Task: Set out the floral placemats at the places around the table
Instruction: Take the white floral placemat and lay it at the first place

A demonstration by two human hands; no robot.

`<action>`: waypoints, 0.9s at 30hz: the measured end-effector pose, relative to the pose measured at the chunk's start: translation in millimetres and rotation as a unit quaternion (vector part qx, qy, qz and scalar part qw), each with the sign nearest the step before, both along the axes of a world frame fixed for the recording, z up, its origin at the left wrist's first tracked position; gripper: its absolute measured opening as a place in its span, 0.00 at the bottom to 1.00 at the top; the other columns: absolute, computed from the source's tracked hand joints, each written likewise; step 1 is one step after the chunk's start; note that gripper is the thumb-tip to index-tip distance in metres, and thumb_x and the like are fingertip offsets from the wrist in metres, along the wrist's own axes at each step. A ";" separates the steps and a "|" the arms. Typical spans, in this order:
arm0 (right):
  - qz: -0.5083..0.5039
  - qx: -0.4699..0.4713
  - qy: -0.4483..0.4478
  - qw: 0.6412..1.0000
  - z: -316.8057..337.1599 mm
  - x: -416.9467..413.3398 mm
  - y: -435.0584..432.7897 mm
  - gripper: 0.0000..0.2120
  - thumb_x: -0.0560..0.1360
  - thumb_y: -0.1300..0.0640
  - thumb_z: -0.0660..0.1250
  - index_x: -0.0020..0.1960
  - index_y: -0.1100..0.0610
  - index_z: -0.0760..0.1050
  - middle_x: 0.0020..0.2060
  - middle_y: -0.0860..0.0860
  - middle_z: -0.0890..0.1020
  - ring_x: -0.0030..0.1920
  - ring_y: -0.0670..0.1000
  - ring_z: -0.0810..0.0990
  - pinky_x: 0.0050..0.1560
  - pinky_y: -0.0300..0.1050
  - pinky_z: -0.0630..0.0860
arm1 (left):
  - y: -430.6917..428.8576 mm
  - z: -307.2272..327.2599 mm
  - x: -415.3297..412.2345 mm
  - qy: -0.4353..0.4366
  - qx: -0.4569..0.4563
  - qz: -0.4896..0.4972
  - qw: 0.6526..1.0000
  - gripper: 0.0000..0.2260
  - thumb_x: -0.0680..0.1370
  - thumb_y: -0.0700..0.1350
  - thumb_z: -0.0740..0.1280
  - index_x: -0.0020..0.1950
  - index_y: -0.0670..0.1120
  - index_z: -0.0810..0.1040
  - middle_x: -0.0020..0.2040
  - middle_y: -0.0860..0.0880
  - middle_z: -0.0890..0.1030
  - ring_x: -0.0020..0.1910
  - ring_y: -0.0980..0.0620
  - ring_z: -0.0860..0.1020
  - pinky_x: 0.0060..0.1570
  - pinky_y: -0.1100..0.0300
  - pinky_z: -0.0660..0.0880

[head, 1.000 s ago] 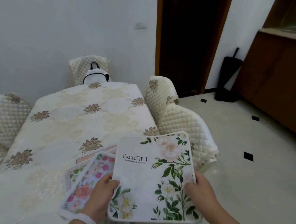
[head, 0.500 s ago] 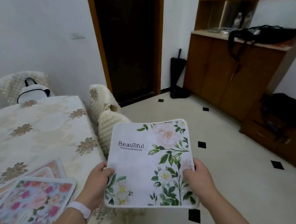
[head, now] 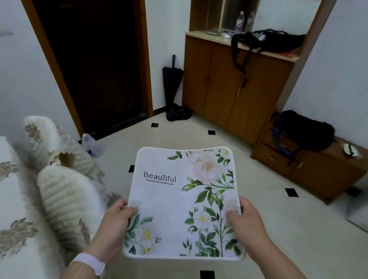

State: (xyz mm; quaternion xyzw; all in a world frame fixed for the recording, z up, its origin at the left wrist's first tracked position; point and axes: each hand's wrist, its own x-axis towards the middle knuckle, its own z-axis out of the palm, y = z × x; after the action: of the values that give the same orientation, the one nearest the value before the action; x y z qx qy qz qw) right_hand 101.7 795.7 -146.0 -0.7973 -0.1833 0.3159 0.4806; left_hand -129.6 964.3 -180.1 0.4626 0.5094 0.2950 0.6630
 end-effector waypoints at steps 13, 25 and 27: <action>-0.009 -0.019 -0.031 0.999 20.6 105.3 193.3 0.11 0.75 0.63 0.61 0.49 0.49 0.76 0.43 0.51 0.86 0.42 0.55 0.86 0.48 0.58 0.83 | 194.9 13.9 112.9 -0.007 0.015 -0.013 1.000 0.05 0.78 0.35 0.63 0.51 0.40 0.78 0.44 0.38 0.86 0.42 0.37 0.84 0.44 0.45 0.81; 0.096 -0.028 -0.036 0.994 7.1 152.0 348.4 0.09 0.76 0.61 0.61 0.47 0.49 0.76 0.41 0.52 0.85 0.40 0.55 0.85 0.46 0.58 0.83 | 303.5 4.5 125.3 0.009 -0.005 0.076 0.997 0.04 0.78 0.34 0.63 0.49 0.39 0.77 0.44 0.36 0.85 0.43 0.35 0.83 0.48 0.39 0.80; 0.119 -0.033 -0.027 0.992 -0.2 163.6 381.0 0.09 0.76 0.61 0.61 0.46 0.49 0.76 0.41 0.52 0.85 0.40 0.56 0.86 0.45 0.59 0.83 | 325.5 -0.3 130.2 0.015 -0.014 0.097 0.995 0.04 0.78 0.35 0.63 0.49 0.40 0.77 0.44 0.35 0.85 0.43 0.35 0.83 0.50 0.38 0.79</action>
State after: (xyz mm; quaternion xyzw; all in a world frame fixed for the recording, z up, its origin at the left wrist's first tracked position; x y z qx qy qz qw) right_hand 265.3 1176.7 -146.2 -0.7933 -0.2794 0.3552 0.4079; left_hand 0.5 1289.9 -180.4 0.4064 0.5657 0.3438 0.6298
